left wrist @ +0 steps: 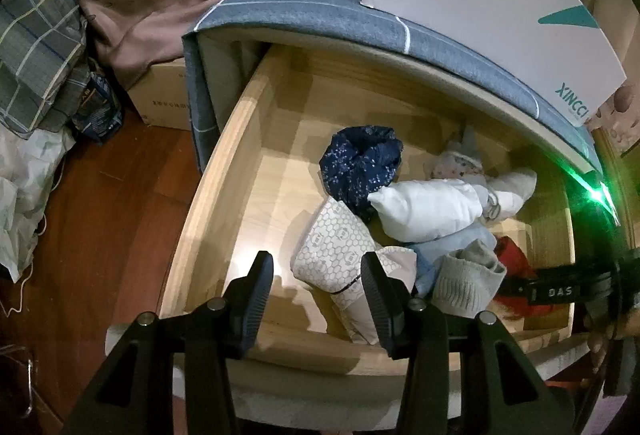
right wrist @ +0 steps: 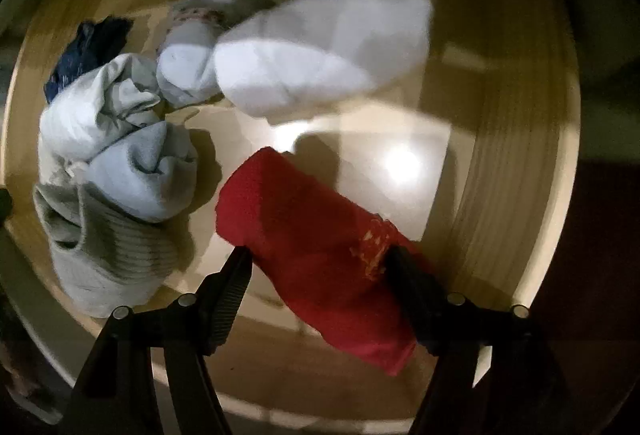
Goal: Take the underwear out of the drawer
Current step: 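Lower the right tool into the drawer and close on the red underwear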
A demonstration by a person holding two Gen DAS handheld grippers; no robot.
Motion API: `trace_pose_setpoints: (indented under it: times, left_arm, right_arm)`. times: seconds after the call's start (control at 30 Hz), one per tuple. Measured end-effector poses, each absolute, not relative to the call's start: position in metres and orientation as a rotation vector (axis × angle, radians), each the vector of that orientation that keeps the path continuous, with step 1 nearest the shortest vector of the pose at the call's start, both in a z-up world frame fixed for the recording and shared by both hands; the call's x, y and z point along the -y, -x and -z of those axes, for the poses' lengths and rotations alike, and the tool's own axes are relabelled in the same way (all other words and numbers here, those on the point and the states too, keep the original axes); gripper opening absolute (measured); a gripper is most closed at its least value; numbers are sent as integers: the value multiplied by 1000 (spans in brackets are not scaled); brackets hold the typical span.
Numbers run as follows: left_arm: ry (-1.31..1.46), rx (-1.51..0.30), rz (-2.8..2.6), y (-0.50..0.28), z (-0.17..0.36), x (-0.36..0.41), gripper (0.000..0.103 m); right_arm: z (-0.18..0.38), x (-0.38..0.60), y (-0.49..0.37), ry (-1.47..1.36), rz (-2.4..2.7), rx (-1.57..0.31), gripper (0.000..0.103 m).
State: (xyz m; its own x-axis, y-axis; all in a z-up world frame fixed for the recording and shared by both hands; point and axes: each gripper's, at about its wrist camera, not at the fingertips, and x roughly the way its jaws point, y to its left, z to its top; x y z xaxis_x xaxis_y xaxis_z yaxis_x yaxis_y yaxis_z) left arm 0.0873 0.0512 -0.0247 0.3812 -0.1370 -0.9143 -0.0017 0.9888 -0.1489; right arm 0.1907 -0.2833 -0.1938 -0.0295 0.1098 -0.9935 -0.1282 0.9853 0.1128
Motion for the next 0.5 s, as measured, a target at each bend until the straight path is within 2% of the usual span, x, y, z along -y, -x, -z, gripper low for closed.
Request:
trace_pose_setpoints:
  times: [0.07, 0.17, 0.37, 0.43, 0.5]
  left_arm:
    - [135, -1180, 88, -88, 25, -51, 46]
    - [133, -1179, 89, -87, 24, -51, 46]
    - [139, -1198, 78, -89, 27, -51, 46]
    - [140, -1211, 79, -90, 29, -50, 46]
    - [139, -1217, 81, -90, 30, -50, 46]
  right_arm:
    - [194, 292, -189, -42, -177, -1607, 71]
    - [194, 295, -187, -41, -207, -1593, 79]
    - [199, 284, -161, 159, -253, -1587, 79]
    - [205, 277, -155, 232, -228, -1583, 76]
    - [211, 276, -147, 286, -185, -1581, 62]
